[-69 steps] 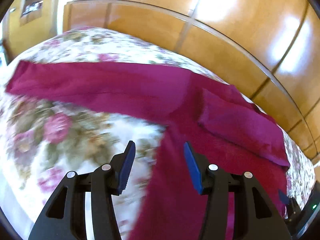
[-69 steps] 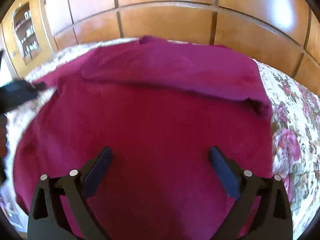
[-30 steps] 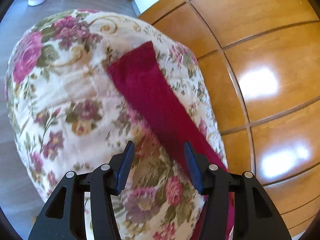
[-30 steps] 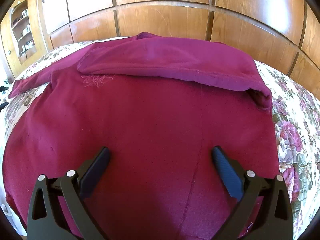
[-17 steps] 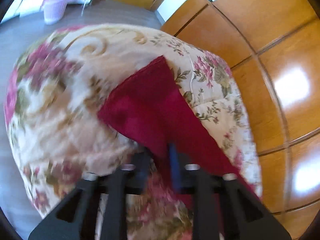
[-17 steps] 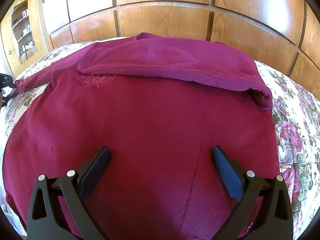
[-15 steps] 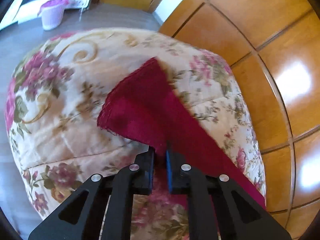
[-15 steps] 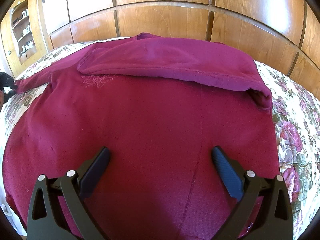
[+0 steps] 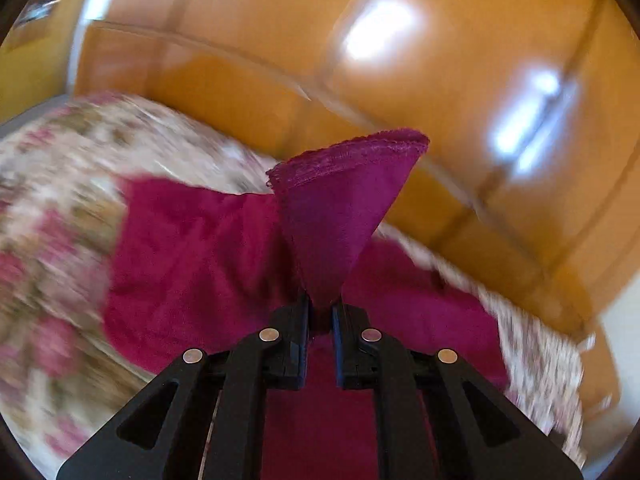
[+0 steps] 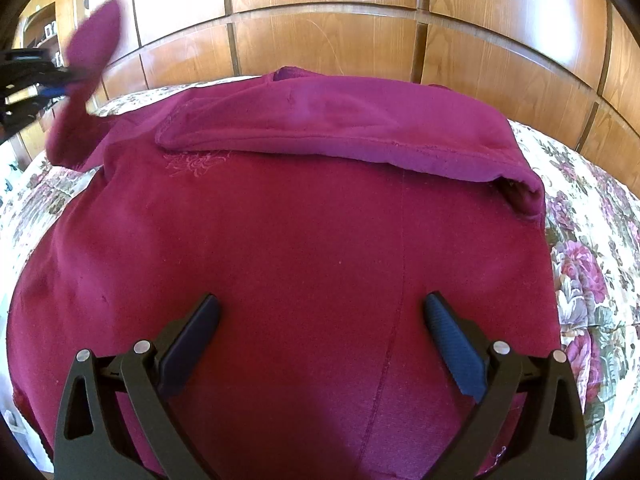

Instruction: Fold small clothes

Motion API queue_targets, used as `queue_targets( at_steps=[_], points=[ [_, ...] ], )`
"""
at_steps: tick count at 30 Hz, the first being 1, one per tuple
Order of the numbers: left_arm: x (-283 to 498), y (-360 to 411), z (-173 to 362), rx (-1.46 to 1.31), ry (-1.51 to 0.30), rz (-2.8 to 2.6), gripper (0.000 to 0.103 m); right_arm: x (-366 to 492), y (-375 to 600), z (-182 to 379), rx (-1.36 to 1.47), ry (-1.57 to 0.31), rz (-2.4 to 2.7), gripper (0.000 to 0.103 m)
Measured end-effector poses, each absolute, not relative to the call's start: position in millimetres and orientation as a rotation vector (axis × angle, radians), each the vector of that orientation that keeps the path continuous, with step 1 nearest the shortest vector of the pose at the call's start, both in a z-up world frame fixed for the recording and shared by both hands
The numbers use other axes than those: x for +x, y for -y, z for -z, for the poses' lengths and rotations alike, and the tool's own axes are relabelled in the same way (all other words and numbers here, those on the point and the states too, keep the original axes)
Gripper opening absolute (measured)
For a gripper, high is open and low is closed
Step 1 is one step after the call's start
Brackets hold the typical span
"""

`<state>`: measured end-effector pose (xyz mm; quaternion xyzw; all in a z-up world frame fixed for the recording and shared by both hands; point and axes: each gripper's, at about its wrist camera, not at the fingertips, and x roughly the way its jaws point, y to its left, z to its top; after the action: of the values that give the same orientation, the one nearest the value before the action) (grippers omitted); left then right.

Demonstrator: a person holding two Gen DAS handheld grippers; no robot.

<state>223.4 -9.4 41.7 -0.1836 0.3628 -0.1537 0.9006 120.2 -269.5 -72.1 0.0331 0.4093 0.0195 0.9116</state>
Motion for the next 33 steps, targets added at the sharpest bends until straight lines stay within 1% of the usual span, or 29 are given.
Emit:
queue_targets(
  at_steps=[1,3,4,5,7,11,13,14,16,17,18,22,23,25,27,28,30,33],
  points=[
    [222.5,25.6,-31.2,-0.367,-0.783,0.345,0.008,119.9,269.7,71.7,0.071,-0.842,-0.042,0.101],
    [223.2,54.1,-7.6,-0.33,-0.857,0.38,0.021,119.4,270.0,71.1,0.077,-0.84,-0.045,0.101],
    [219.8,61.4,-1.4,-0.311,-0.879,0.387,0.036,119.4,270.1,71.0,0.079,-0.84,-0.047,0.101],
    [215.6,67.1,4.4,-0.291,-0.897,0.395,0.047,119.5,270.7,70.8,0.083,-0.84,-0.049,0.101],
    [200.1,68.8,7.4,-0.265,-0.885,0.413,0.053,119.7,272.0,70.4,0.095,-0.842,-0.057,0.101],
    [172.2,57.3,8.4,-0.206,-0.863,0.409,0.053,121.5,285.6,61.8,0.192,-0.852,-0.114,0.101],
    [158.4,43.1,5.8,-0.198,-0.841,0.397,0.053,122.7,296.8,48.8,0.301,-0.829,-0.148,0.094],
    [149.6,35.3,6.2,-0.19,-0.832,0.386,0.053,125.9,299.0,41.6,0.346,-0.82,-0.171,0.084],
    [137.5,24.1,8.9,-0.184,-0.817,0.362,0.053,136.8,295.3,30.8,0.397,-0.814,-0.228,0.079],
    [136.9,21.6,9.5,-0.188,-0.818,0.357,0.053,145.4,290.0,27.5,0.417,-0.818,-0.26,0.074],
    [135.1,16.9,12.9,-0.196,-0.823,0.352,0.053,152.3,285.2,26.5,0.426,-0.826,-0.274,0.071],
    [128.8,5.0,26.6,-0.225,-0.84,0.341,0.053,201.3,251.1,38.2,0.411,-0.914,-0.267,0.067],
    [128.9,7.2,29.9,-0.222,-0.842,0.341,0.053,215.3,241.4,43.7,0.409,-0.941,-0.267,0.063],
    [127.8,8.5,35.2,-0.217,-0.842,0.338,0.053,232.2,227.3,48.9,0.357,-0.964,-0.245,0.05],
    [125.0,10.1,37.3,-0.193,-0.832,0.336,0.053,239.9,213.0,45.8,0.269,-0.965,-0.221,0.016],
    [124.7,11.3,37.9,-0.188,-0.83,0.336,0.053,240.9,208.3,38.4,0.226,-0.954,-0.222,0.006],
    [126.1,10.5,37.6,-0.204,-0.827,0.342,0.053,232.7,209.3,15.5,0.179,-0.888,-0.232,0.005],
    [128.4,6.9,39.6,-0.24,-0.827,0.354,0.053,211.3,231.8,-45.2,0.123,-0.715,-0.214,0.005]
  ],
)
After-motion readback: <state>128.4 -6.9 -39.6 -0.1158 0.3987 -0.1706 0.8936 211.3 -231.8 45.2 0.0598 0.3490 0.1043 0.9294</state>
